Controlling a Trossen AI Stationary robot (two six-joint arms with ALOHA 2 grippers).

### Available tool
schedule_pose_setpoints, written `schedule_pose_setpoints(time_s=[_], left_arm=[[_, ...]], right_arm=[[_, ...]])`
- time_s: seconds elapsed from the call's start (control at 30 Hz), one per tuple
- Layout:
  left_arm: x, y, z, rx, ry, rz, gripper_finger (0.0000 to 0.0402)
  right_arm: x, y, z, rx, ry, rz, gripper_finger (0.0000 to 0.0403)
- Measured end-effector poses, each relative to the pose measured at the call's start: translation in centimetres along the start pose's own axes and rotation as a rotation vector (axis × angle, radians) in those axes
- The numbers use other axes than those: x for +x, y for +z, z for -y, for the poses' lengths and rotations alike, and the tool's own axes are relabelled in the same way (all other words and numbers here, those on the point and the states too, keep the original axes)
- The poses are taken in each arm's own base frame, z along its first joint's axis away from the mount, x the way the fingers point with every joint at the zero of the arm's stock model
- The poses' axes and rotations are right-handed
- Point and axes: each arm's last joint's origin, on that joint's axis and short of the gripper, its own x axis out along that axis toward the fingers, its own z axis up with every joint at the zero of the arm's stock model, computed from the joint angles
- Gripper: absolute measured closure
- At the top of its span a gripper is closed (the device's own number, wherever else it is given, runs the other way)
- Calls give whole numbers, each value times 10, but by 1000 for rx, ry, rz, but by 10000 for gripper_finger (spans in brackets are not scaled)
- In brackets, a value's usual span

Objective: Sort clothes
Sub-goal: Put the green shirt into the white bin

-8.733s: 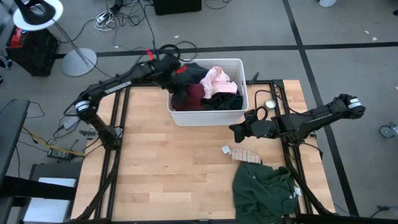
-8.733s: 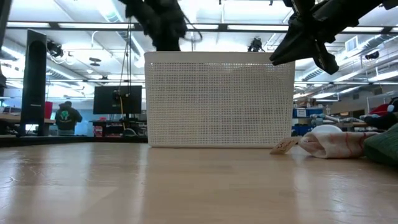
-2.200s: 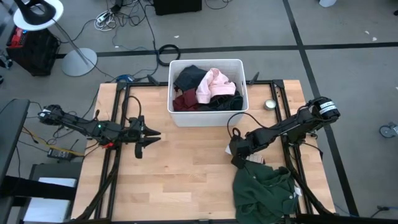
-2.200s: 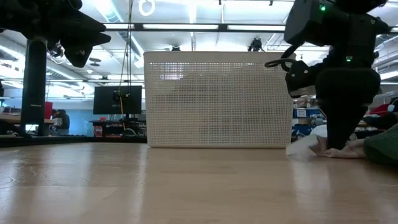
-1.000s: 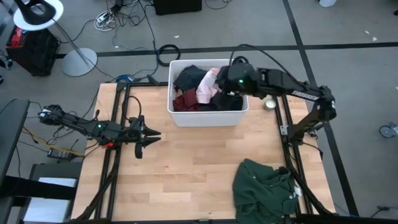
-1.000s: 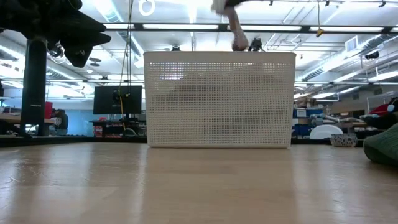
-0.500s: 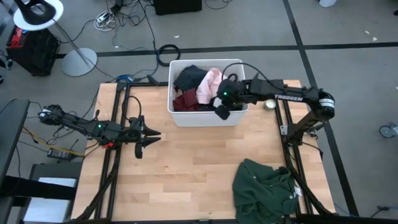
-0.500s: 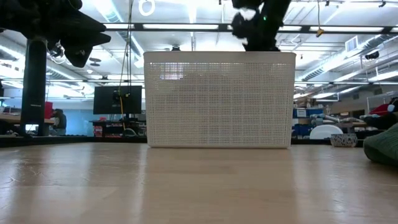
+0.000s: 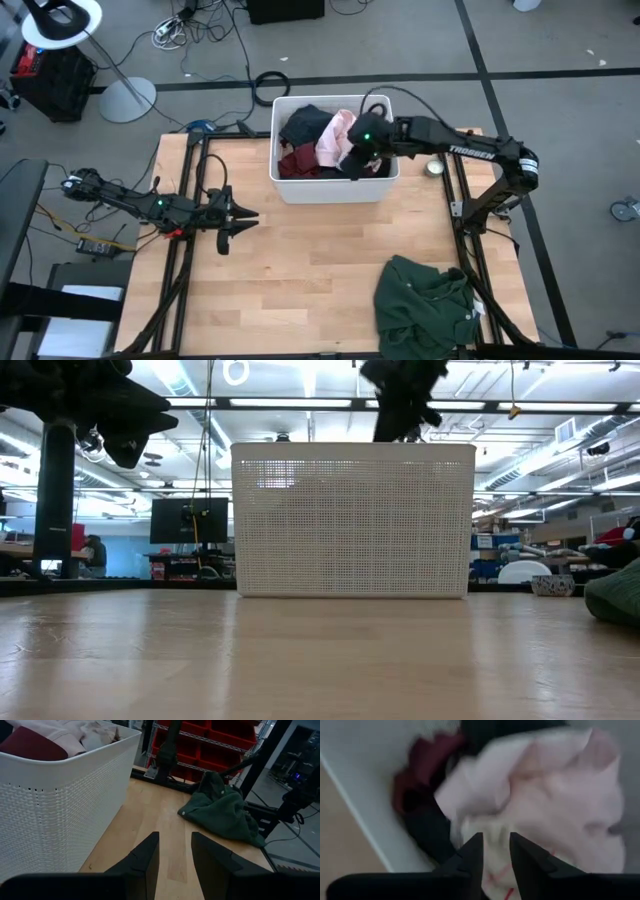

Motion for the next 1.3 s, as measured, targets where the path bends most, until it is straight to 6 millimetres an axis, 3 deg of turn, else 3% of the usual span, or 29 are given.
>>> schedule_pose_setpoints(time_s=[0.2,0.43,0.77,0.97,1.13,1.3], left_arm=[[0,0,0,0,0,0,282],[0,0,0,0,0,0,282],[0,0,0,0,0,0,282],[0,0,0,0,0,0,282],[0,0,0,0,0,0,282],[0,0,0,0,0,0,282]], right_arm=[[-42,22,0,36,32,66,276],[-77,15,-22,108,217,-33,264],[-108,-53,-75,199,44,-178,264],[-124,-98,-106,373,15,-205,262],[-130,-137,-121,453,-16,-270,247],[-133,-177,-127,536,-104,-397,207]])
